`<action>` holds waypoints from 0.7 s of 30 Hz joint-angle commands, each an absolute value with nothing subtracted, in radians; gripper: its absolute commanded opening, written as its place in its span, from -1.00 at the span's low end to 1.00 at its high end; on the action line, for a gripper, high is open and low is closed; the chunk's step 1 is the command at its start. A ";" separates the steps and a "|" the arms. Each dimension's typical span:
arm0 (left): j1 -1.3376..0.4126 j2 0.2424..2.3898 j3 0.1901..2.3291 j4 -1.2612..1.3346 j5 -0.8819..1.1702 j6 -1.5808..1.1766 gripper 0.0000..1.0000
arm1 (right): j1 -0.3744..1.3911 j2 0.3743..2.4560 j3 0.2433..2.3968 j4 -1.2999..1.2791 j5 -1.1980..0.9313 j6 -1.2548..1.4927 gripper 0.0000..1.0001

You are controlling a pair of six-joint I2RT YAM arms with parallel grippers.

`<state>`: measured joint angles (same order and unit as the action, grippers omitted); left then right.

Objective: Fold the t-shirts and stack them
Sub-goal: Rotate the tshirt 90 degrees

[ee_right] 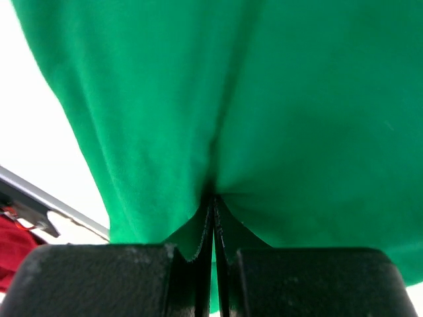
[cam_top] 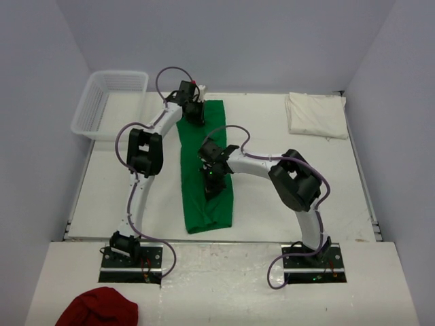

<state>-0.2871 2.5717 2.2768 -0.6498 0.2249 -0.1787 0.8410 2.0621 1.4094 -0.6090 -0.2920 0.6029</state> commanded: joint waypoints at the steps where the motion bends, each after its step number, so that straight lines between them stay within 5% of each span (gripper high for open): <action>1: -0.313 2.683 2.293 -0.600 0.288 -0.126 -0.92 | 0.876 2.166 1.477 -0.675 -0.297 0.594 -1.00; 8: -0.330 2.704 2.284 -0.532 0.371 -0.130 -0.89 | 0.897 2.273 1.637 -0.724 -0.310 0.584 -1.00; 19: -0.331 2.470 2.013 -0.379 0.132 -0.159 -0.75 | 0.899 2.178 1.576 -0.723 -0.210 0.549 -1.00; 21: -0.331 2.392 1.956 -0.364 0.083 -0.178 -0.74 | 0.897 2.123 1.546 -0.716 -0.177 0.532 -0.83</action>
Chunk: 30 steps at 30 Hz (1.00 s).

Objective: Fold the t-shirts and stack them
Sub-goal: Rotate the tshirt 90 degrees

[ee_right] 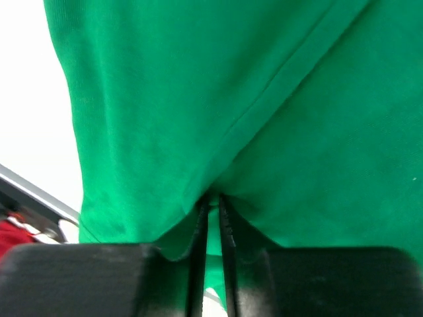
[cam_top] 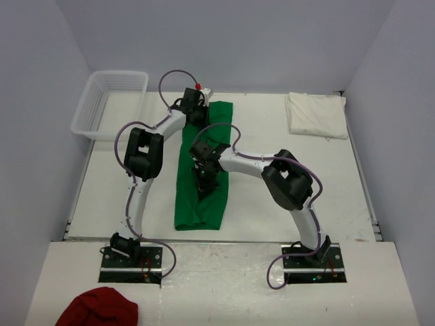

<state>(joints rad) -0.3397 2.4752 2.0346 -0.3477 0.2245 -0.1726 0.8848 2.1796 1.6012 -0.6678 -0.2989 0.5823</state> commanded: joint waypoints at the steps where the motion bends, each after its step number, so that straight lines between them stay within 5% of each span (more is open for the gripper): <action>1: -0.331 2.335 1.938 -0.359 0.040 -0.187 -0.73 | 0.897 2.105 1.542 -0.716 -0.157 0.522 -0.68; 6: -0.331 2.163 1.852 -0.345 -0.093 -0.187 -0.55 | 0.897 1.991 1.566 -0.745 -0.101 0.477 -0.36; 7: -0.331 2.117 1.845 -0.345 -0.141 -0.184 -0.13 | 0.897 1.982 1.575 -0.756 -0.098 0.465 -0.14; 10: -0.330 2.080 1.862 -0.354 -0.194 -0.140 0.46 | 0.897 1.963 1.623 -0.788 -0.101 0.443 0.17; 15: -0.310 2.021 1.925 -0.478 -0.253 -0.195 0.55 | 0.897 1.910 1.736 -0.941 -0.078 0.468 0.58; 19: -0.339 1.835 1.775 -0.583 -0.272 -0.368 0.50 | 0.897 1.745 1.619 -1.011 -0.097 0.528 0.62; 23: -0.457 1.665 1.492 -0.842 -0.169 -0.544 0.39 | 0.897 1.524 1.268 -0.945 -0.091 0.592 0.52; 27: -0.575 1.366 1.194 -0.862 -0.163 -0.699 -0.18 | 0.897 1.402 1.093 -0.870 -0.106 0.620 -0.68; 29: -0.591 1.309 1.094 -0.885 -0.146 -0.755 -0.24 | 0.897 1.385 1.042 -0.833 -0.129 0.620 -0.71; 30: -0.592 1.280 1.082 -0.902 -0.137 -0.764 -0.25 | 0.897 1.387 1.029 -0.819 -0.143 0.618 -0.49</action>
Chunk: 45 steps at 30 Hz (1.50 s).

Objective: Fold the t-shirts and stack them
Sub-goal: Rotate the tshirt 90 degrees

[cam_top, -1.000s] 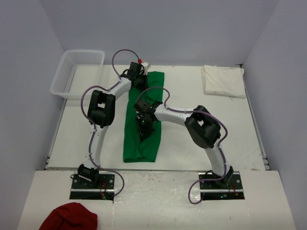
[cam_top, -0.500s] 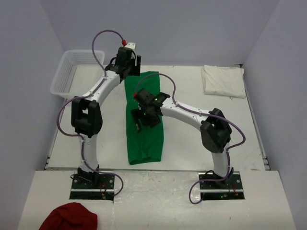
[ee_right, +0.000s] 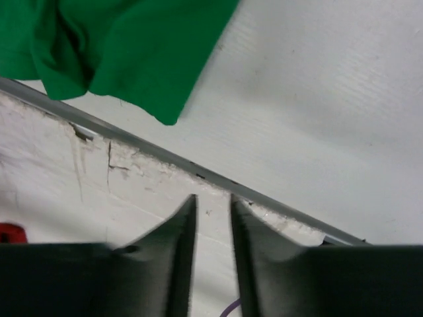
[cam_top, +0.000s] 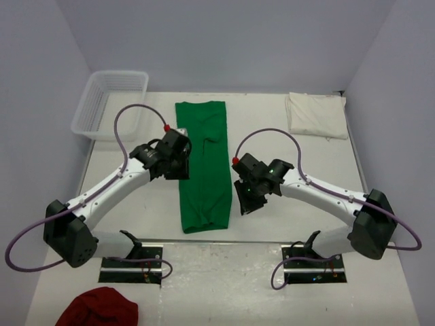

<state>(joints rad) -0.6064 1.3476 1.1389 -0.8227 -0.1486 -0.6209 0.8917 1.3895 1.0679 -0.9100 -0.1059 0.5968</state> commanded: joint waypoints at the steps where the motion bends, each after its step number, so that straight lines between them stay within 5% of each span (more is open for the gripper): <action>1: -0.603 1.269 1.057 -0.931 -0.130 -0.788 -0.24 | 0.897 1.393 1.008 -0.805 -0.182 0.615 -0.26; 3: -0.615 1.235 1.026 -0.933 -0.101 -0.807 -0.09 | 0.897 1.399 0.991 -0.772 -0.212 0.609 -0.03; 8: -0.672 1.233 0.967 -0.963 -0.091 -0.864 -0.04 | 0.897 1.417 0.954 -0.716 -0.262 0.611 0.06; 19: -0.825 1.276 0.839 -0.876 -0.008 -0.956 -0.07 | 0.897 1.546 1.005 -0.672 -0.322 0.624 -0.05; 45: -0.859 1.310 0.775 -0.888 0.040 -0.930 -0.08 | 0.897 1.628 1.077 -0.693 -0.351 0.634 -0.03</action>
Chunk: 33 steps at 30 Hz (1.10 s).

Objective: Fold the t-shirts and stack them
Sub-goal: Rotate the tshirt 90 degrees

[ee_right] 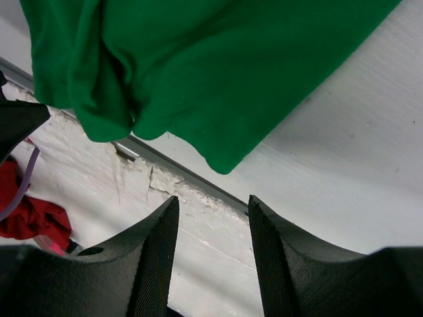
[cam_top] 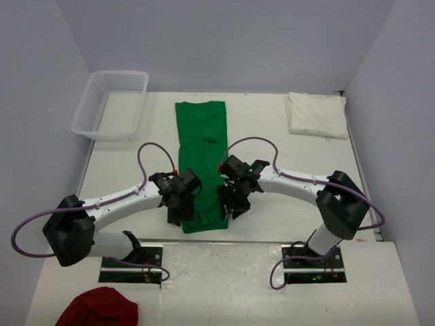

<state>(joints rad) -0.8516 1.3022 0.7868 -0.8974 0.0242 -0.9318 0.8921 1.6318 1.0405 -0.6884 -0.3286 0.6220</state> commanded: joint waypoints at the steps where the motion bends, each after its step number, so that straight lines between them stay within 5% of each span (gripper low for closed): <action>1: -0.861 1.315 0.775 -0.888 0.040 -0.925 -0.08 | 0.897 1.623 1.075 -0.690 -0.353 0.634 -0.03; 33: -0.865 1.358 0.680 -0.837 0.005 -0.946 -0.15 | 0.897 1.647 1.032 -0.650 -0.403 0.650 -0.04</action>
